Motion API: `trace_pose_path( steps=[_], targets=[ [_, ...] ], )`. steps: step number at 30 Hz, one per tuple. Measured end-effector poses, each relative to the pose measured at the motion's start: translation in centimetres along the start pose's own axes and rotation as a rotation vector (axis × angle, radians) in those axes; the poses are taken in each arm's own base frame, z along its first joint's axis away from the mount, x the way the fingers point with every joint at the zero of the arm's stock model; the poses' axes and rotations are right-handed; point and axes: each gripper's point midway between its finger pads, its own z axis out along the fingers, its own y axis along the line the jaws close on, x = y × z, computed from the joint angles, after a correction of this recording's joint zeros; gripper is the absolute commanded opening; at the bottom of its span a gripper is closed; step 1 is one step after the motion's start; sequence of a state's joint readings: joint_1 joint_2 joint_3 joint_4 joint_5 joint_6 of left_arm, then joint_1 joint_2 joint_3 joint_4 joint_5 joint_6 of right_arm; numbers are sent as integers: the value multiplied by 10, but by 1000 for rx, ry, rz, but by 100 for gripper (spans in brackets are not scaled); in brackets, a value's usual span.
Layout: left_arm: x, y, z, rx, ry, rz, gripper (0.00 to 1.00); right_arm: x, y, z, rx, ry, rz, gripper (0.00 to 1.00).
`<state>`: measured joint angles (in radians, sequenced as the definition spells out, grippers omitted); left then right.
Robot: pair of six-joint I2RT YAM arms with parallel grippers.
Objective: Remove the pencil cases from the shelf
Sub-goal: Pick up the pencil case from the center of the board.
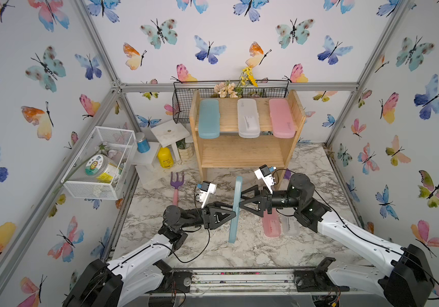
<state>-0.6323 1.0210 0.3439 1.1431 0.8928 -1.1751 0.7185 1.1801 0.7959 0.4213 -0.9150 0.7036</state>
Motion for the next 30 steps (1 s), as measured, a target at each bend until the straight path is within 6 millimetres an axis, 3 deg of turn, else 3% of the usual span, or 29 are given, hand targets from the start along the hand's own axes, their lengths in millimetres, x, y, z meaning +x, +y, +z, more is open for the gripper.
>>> trace_pose_path(
  steps=[9,17,22,26,30],
  targets=[
    [3,-7,3,46,8,24,74,-4,13,20,-110,-3,-25,98],
    [11,1,6,40,30,-21,75,15,20,43,-229,64,41,96],
    [11,0,6,46,29,-5,76,15,24,42,-252,61,72,81],
    [12,0,6,54,35,19,81,13,26,40,-267,47,107,58],
    [12,0,6,55,36,5,86,10,29,39,-292,28,95,51]
  ],
)
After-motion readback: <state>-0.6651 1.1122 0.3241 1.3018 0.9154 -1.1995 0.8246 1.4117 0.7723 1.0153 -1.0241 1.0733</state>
